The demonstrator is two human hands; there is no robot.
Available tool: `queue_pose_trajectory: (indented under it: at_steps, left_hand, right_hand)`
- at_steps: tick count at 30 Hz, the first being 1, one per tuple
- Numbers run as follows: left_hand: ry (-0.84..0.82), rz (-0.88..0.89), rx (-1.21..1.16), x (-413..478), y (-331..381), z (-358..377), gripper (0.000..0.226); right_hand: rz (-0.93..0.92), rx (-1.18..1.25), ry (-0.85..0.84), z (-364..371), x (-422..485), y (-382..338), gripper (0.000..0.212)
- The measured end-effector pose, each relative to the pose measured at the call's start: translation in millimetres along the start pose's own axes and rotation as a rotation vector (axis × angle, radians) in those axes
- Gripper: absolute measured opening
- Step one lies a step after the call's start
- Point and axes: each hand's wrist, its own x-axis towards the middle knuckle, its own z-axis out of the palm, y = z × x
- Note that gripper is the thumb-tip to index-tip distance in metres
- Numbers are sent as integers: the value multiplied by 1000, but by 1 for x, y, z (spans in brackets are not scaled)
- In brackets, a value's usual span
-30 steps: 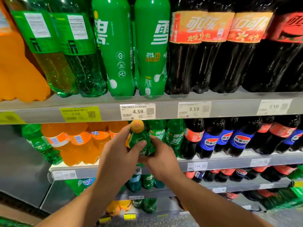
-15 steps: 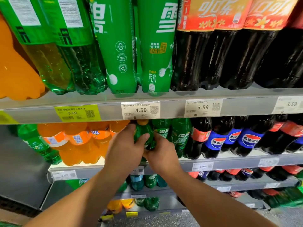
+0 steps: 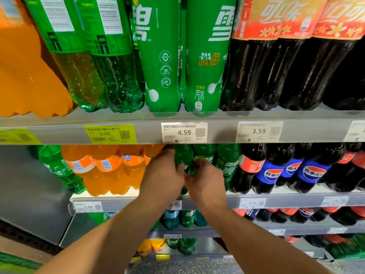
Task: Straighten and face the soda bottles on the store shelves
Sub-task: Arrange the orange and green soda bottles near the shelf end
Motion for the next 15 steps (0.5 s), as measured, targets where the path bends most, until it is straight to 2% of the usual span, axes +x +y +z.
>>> queue_pose_trajectory:
  at_steps: [3,10,15]
  left_hand:
    - [-30,64,-25,-5,-3,3,48]
    - [-70,114,-91,-20,-16,-6,57]
    - [-63,5,-95,-33,-43,-26,54]
  right_hand:
    - [-1,-25,-6,-3,1,0,28]
    - [30,-58,-45,3,6,0,38]
    - [24,-89,-43,3,5,2,42]
